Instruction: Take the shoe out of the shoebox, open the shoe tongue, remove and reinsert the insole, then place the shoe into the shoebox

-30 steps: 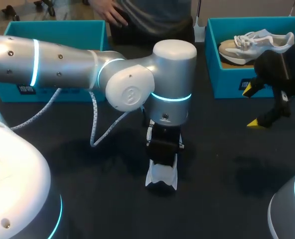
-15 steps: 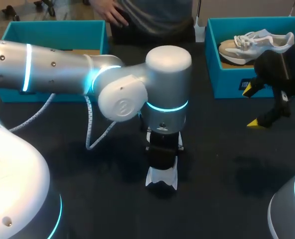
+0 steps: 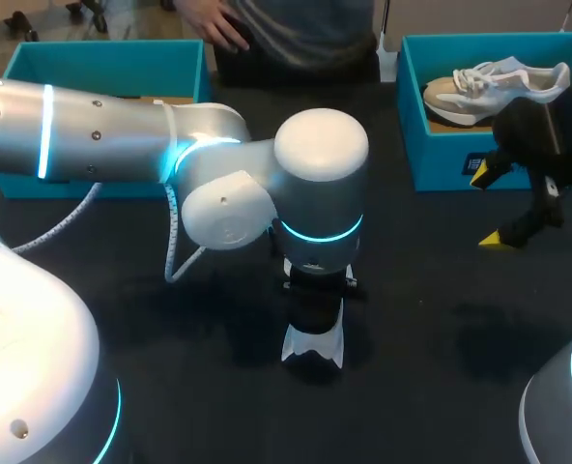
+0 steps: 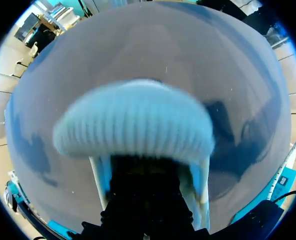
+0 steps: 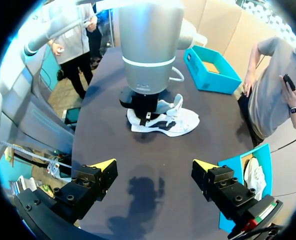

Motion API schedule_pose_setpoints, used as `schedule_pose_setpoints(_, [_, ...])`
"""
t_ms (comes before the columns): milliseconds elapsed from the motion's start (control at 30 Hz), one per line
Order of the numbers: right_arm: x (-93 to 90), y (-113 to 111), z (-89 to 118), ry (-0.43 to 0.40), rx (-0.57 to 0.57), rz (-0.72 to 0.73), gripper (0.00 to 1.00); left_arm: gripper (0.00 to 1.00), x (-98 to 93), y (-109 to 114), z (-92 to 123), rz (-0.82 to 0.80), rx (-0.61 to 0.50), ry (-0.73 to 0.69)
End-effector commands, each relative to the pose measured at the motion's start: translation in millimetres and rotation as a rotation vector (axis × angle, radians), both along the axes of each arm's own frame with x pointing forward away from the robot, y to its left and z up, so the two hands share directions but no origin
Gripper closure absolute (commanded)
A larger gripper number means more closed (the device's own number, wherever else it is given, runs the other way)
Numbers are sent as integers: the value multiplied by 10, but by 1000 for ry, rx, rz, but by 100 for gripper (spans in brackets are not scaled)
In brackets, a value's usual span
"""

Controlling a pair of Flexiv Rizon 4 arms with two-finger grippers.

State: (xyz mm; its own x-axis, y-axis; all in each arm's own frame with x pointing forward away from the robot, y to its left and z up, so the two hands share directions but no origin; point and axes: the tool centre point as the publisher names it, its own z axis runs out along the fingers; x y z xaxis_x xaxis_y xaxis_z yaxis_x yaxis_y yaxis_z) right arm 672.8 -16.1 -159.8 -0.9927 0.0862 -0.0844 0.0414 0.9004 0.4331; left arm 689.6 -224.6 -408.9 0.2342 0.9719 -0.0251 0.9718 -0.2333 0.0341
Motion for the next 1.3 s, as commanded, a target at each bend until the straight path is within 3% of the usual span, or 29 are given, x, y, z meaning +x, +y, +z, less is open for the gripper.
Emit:
schedule_pose_setpoints(33, [21,16,-5,4,-4,0,0,100,110,-51,-471,6,4,-32])
schedule_pose_setpoints(300, [21,16,-5,4,-4,0,0,100,333,-25,-475,58,8,-88])
schedule_pose_setpoints(467, [21,16,-5,4,-4,0,0,100,366,21,-320,78,-11,-97])
schedule_pose_setpoints(967, [21,16,-5,4,-4,0,0,100,183,46,360,86,-74,-139])
schedule_pose_setpoints(1300, [21,16,-5,4,-4,0,0,100,245,9,544,147,-109,-250])
